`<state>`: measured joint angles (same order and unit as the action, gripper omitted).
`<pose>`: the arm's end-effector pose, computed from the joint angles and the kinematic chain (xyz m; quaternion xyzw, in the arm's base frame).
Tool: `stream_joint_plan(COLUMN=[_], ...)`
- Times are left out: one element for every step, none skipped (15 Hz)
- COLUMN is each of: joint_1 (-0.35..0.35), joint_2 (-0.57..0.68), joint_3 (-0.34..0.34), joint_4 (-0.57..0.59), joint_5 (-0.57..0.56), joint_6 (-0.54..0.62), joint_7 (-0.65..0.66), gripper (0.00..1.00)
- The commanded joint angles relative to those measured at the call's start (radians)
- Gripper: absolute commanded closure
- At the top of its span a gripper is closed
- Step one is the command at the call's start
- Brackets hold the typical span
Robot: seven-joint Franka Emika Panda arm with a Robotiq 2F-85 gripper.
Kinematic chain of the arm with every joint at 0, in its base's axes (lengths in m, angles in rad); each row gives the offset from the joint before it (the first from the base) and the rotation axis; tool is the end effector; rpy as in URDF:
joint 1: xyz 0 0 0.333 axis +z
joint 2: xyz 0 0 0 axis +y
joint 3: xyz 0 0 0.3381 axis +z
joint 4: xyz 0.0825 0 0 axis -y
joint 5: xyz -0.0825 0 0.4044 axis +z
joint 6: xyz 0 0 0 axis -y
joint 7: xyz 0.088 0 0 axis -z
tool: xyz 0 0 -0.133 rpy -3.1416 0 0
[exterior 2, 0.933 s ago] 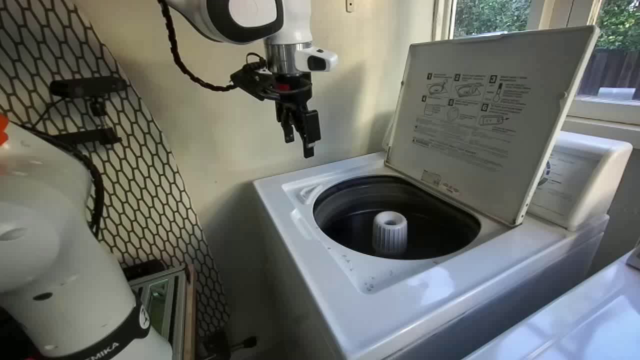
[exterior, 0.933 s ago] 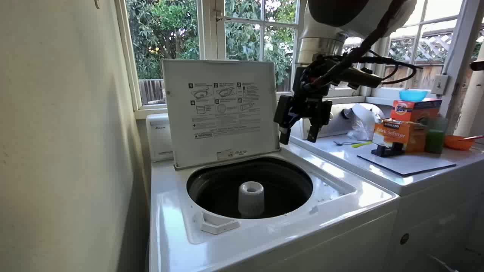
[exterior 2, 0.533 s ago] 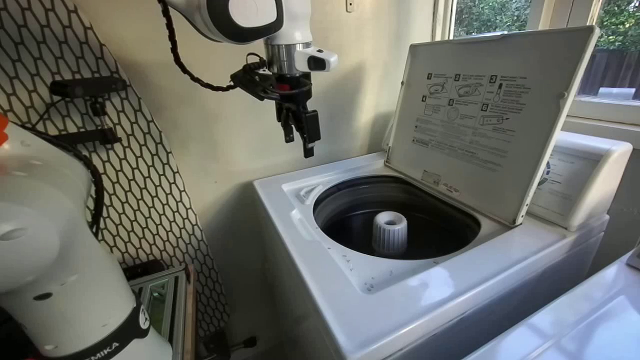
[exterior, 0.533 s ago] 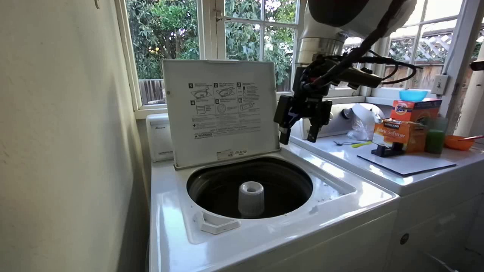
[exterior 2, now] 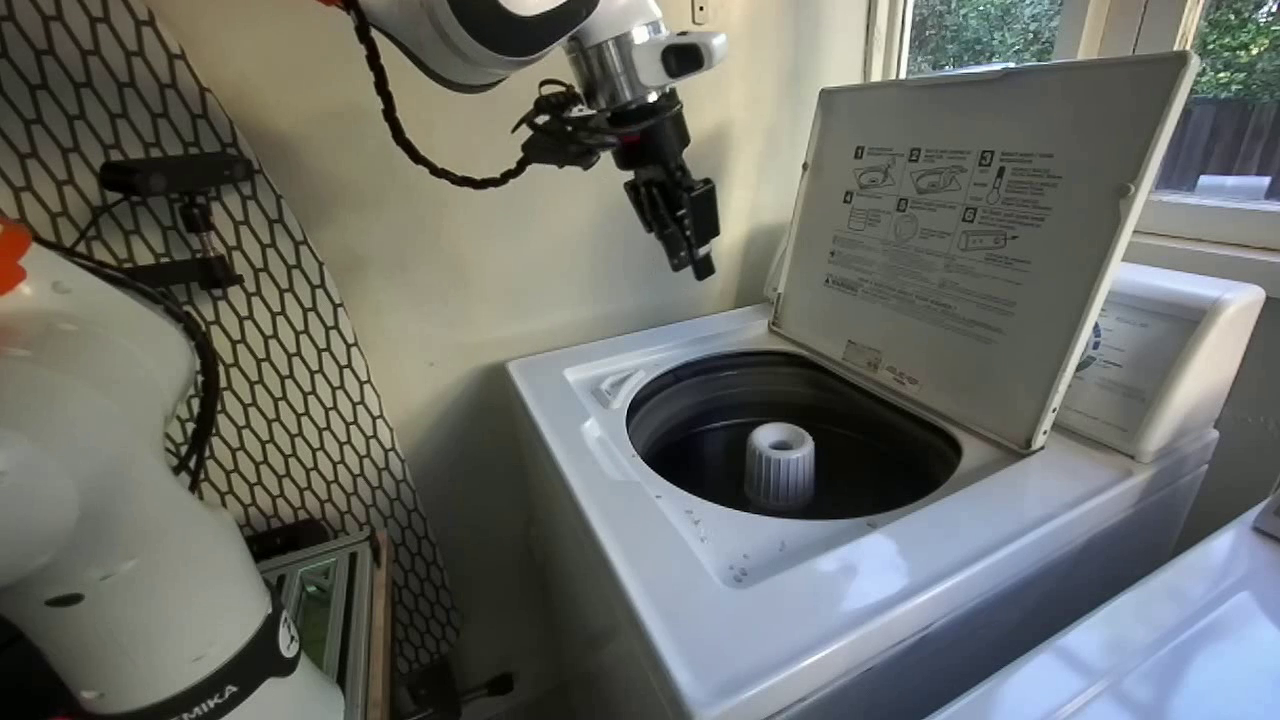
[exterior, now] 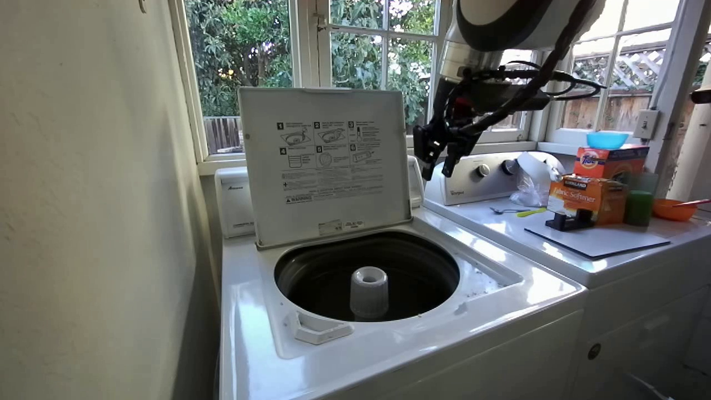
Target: Close the washing machine on the left.
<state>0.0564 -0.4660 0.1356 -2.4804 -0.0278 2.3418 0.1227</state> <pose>0.4407 0.0869 0.4736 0.9853 0.0399 0.1652 0.0169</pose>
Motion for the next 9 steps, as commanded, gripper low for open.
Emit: stream_joint_plan(joint_1=[-0.108, -0.137, -0.166, -0.192, -0.217, -0.238, -0.255, -0.262, -0.264], joint_2=[0.089, 0.118, 0.148, 0.181, 0.215, 0.253, 0.284, 0.327, 0.365], joint_3=[0.028, 0.032, 0.037, 0.042, 0.048, 0.055, 0.061, 0.063, 0.063], joint_4=[0.114, 0.152, 0.189, 0.232, 0.279, 0.331, 0.377, 0.448, 0.506], joint_5=[-0.191, -0.245, -0.301, -0.345, -0.391, -0.437, -0.487, -0.530, -0.574], joint_6=[0.114, 0.158, 0.206, 0.243, 0.277, 0.301, 0.318, 0.307, 0.292], joint_7=[0.069, 0.090, 0.118, 0.154, 0.193, 0.230, 0.272, 0.309, 0.354], gripper=[0.82, 0.89, 0.95, 1.00, 1.00, 1.00, 1.00, 1.00, 1.00])
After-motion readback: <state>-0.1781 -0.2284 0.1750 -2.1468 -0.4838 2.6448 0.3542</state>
